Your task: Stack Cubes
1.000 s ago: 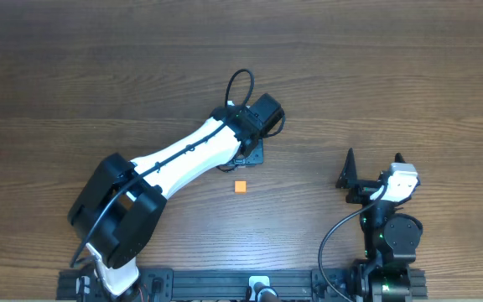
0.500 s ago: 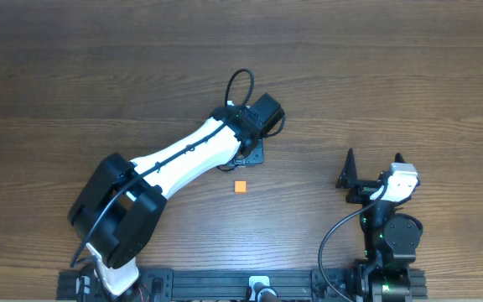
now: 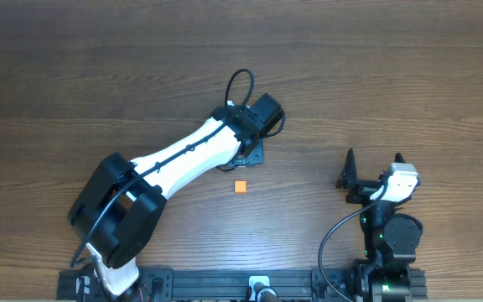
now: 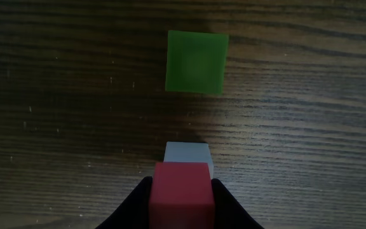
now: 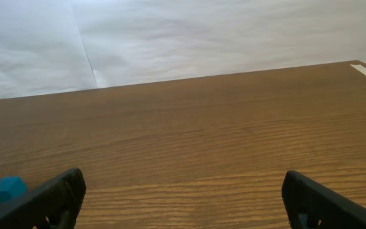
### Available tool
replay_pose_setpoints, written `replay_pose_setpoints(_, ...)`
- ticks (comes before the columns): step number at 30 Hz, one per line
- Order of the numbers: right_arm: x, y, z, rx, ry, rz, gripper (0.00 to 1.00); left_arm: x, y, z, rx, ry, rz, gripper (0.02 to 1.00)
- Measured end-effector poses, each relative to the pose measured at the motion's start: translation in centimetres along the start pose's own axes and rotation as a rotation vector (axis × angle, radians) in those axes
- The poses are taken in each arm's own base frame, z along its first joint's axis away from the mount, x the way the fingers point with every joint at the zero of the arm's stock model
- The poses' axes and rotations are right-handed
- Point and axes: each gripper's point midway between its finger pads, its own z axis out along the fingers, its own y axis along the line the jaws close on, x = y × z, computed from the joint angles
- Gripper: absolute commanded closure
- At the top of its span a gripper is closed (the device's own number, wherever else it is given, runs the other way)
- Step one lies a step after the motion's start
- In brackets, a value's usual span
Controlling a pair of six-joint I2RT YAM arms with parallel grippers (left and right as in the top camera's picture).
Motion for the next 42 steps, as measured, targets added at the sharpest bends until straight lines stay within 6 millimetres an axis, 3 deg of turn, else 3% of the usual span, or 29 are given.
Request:
replay_pose_setpoints(17, 0.00, 0.00, 0.00, 0.000, 0.000, 0.000, 0.009, 0.02, 0.02, 0.01, -0.001, 0.001, -0.002, 0.652)
replay_pose_setpoints(27, 0.00, 0.00, 0.00, 0.000, 0.000, 0.000, 0.007, 0.09, 0.06, 0.13, -0.004, 0.004, -0.004, 0.625)
replay_pose_setpoints(34, 0.00, 0.00, 0.00, 0.000, 0.000, -0.001, 0.007, 0.34, 0.32, 0.13, -0.015, 0.015, -0.010, 0.443)
replay_pose_setpoints(42, 0.00, 0.00, 0.00, 0.000, 0.000, 0.000, 0.007, 0.87, 0.35, 0.10, -0.016, 0.037, -0.007, 0.428)
